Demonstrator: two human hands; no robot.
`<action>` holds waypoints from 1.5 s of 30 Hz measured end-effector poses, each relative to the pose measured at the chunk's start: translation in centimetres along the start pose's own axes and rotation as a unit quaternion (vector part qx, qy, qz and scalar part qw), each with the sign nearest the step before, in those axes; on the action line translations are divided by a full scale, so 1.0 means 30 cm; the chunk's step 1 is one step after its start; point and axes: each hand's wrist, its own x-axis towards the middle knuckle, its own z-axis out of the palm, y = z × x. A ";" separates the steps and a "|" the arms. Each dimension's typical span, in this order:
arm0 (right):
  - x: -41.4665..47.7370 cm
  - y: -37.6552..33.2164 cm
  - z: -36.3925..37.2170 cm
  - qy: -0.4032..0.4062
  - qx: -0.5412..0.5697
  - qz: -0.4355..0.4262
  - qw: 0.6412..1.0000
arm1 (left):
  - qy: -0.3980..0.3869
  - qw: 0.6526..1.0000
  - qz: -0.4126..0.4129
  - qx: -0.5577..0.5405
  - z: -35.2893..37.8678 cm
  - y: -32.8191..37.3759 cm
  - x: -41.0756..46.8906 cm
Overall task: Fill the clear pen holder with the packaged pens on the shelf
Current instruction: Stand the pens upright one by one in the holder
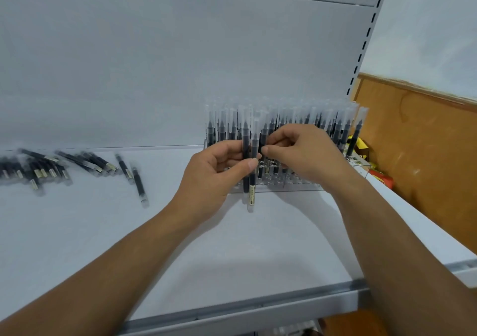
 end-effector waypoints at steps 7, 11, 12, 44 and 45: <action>-0.054 -0.026 -0.061 -0.085 0.142 -0.021 0.986 | 0.004 1.000 -0.005 0.009 -0.001 -0.002 0.001; -0.056 -0.031 -0.041 -0.094 0.193 -0.032 0.976 | 0.003 1.000 -0.008 0.010 0.002 -0.004 0.004; -0.053 -0.031 -0.032 -0.080 0.197 -0.033 0.977 | 0.002 1.000 -0.009 0.010 0.003 -0.005 0.005; 0.025 0.034 -0.006 0.103 0.038 -0.021 0.994 | 0.000 0.999 -0.035 0.027 0.005 -0.016 0.000; 0.026 0.035 -0.008 0.100 0.034 -0.018 0.994 | 0.000 0.999 -0.035 0.028 0.005 -0.016 0.000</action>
